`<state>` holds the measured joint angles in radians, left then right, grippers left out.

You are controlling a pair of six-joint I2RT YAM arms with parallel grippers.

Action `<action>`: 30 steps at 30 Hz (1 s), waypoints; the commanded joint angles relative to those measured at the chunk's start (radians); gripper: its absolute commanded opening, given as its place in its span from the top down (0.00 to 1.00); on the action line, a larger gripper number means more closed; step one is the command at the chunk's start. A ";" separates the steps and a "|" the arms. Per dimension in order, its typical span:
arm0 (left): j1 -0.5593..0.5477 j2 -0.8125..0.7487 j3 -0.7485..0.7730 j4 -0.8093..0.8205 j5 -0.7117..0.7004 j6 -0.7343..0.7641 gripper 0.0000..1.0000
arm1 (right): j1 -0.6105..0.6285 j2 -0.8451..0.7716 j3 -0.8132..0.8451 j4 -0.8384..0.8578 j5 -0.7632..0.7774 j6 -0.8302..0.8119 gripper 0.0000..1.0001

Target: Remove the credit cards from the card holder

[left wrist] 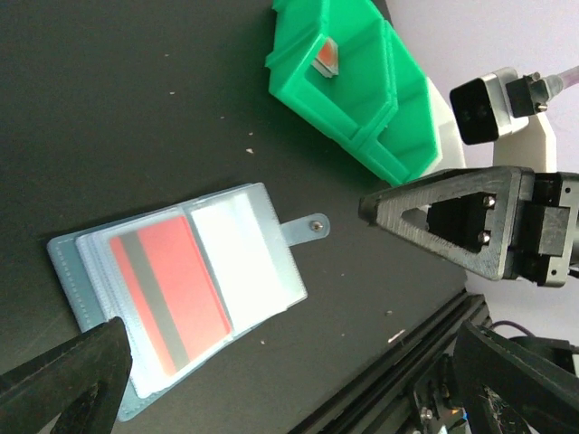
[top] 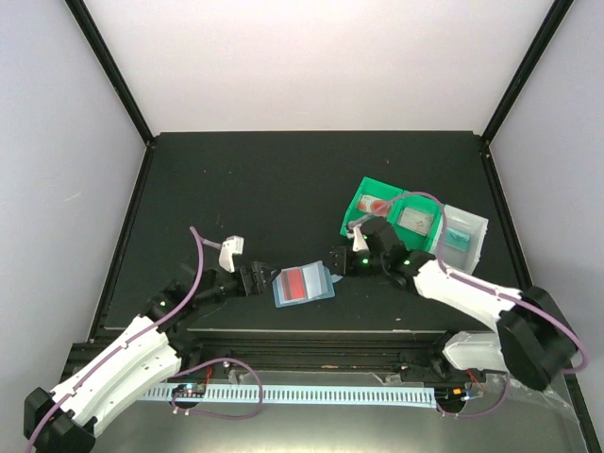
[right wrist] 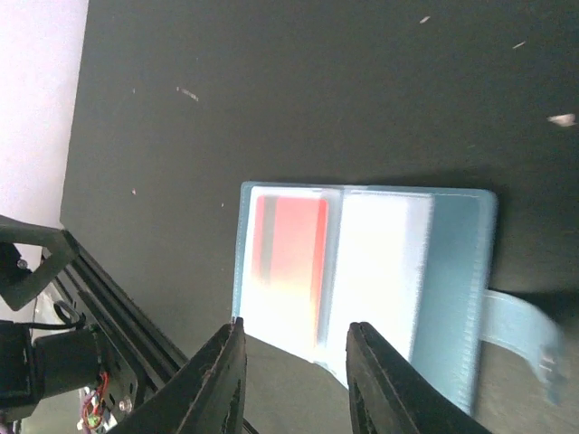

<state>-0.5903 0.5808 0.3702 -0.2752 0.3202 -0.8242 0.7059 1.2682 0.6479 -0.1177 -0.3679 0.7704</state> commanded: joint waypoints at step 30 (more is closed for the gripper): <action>0.025 -0.098 -0.165 0.098 0.028 -0.099 0.01 | 0.171 0.504 0.258 -0.007 0.080 -0.072 0.65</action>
<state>-0.5705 0.4778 0.2138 -0.2249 0.3229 -0.9092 0.8745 1.7500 0.9173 -0.1547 -0.2905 0.7120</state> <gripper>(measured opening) 0.989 0.354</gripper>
